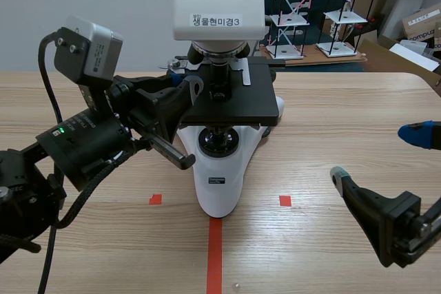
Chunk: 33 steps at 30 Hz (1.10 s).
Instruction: Return to the home posture
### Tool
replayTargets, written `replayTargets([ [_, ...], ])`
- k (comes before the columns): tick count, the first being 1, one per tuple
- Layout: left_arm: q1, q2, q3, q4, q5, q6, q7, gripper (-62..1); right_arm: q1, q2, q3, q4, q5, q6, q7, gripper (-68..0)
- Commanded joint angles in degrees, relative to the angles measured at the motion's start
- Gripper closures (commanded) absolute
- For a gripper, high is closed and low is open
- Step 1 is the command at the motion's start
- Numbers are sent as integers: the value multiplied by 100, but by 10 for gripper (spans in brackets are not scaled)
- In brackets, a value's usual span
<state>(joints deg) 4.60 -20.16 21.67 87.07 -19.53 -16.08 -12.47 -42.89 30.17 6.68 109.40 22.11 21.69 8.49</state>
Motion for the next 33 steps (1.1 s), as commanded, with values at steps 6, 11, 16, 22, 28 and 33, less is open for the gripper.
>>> replayTargets([
  [6, -50, 28, -13, 72, -35, 11, -98, -26, 2, 61, 44, 79, 42, -20, 63, -679],
  [11, -50, 31, -13, 72, -35, 11, -101, -26, 2, 61, 44, 79, 42, -20, 63, -679],
  [16, -50, 26, -13, 72, -35, 11, -101, -26, 2, 61, 44, 79, 42, -20, 63, -679],
  [22, -50, 24, -15, 72, -35, 11, -98, -26, 2, 61, 44, 79, 42, -20, 63, -679],
  [28, -50, -68, -15, 76, -37, 9, 7, -27, 2, 61, 44, 79, 42, -20, 63, -679],
  [33, 7, -177, -15, 133, -37, 7, 48, -27, 2, 61, 44, 79, 42, -20, 63, -679],
])
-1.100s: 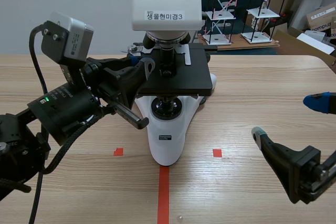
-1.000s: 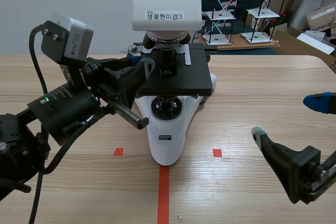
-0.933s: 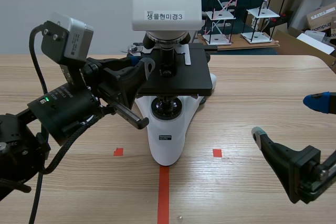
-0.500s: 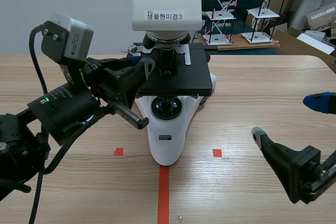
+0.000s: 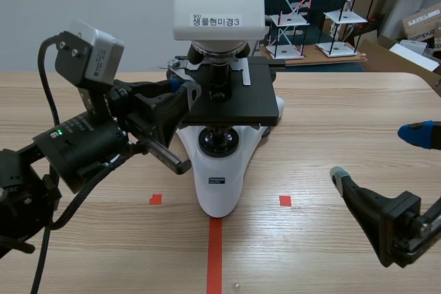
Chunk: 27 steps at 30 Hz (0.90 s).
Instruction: Return to the home posture
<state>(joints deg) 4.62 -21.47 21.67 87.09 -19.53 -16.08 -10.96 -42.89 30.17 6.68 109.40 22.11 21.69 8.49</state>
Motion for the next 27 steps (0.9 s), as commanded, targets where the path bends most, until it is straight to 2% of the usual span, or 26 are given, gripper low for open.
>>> replayTargets([
  [1, 52, -85, -24, 210, -37, 7, -101, -27, 2, 61, 44, 79, 42, -20, 63, -679],
  [10, 741, -352, -380, 1010, -28, 9, -107, -36, 2, 61, 44, 79, 42, -20, 63, -679],
  [19, 1875, -542, -1071, 1641, 4, 11, -120, -168, 2, 61, 44, 79, 42, -20, 63, -679],
  [22, 2293, -542, -1349, 1840, 125, 11, -120, -249, 2, 61, 44, 79, 42, -20, 63, -679],
  [27, 2962, -542, -1786, 2144, 334, 11, -166, -502, 2, 61, 44, 79, 42, -20, 63, -679],
])
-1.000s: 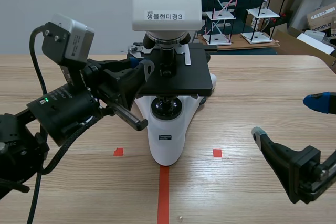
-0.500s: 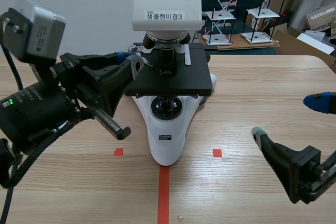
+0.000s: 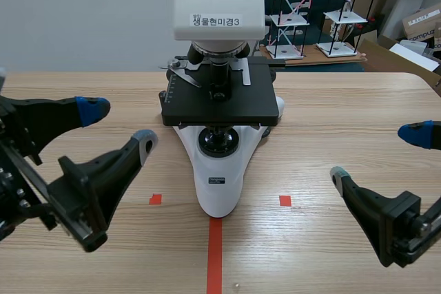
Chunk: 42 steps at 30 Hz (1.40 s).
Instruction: Return to the home posture
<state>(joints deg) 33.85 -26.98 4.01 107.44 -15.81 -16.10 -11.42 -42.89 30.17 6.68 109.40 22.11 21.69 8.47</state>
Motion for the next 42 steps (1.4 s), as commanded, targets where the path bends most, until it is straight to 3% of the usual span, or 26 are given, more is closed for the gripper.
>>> replayTargets([
  [1, 153, 9, -105, 149, -37, 13, -162, -538, 2, 61, 44, 79, 42, -20, 66, -679],
  [4, 455, 11, -350, 210, 28, 13, -321, -623, 2, 61, 44, 79, 42, -20, 66, -679],
  [8, 822, 11, -632, 216, 214, 13, -420, -623, 2, 61, 44, 79, 42, -20, 66, -679],
  [22, 1663, 11, -1178, 225, 302, 13, -422, -623, 2, 61, 44, 79, 42, -20, 66, -679],
  [42, 1547, 61, -1189, 514, 302, -9, -348, -623, 2, 61, 44, 79, 44, -20, 66, -679],
])
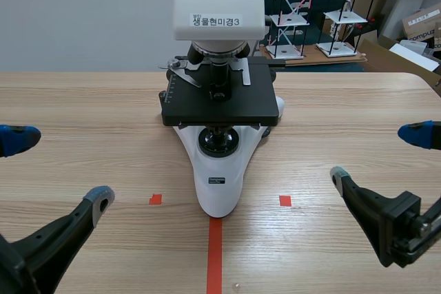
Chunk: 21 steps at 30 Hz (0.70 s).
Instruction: Return to the home posture
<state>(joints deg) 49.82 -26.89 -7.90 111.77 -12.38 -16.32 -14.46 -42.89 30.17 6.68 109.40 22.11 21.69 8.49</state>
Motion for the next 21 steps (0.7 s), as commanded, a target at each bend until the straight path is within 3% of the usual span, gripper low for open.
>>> replayTargets([
  [1, -83, 52, 13, 81, -42, 11, -28, -623, 2, 61, 44, 79, 42, -20, 63, -679],
  [8, -295, 52, 39, 81, -46, -140, 59, -623, 2, 61, 44, 79, 42, -20, 63, -679],
  [21, -319, 50, 87, 81, -157, -138, 57, -623, 2, 61, 44, 79, 42, -20, 63, -679],
])
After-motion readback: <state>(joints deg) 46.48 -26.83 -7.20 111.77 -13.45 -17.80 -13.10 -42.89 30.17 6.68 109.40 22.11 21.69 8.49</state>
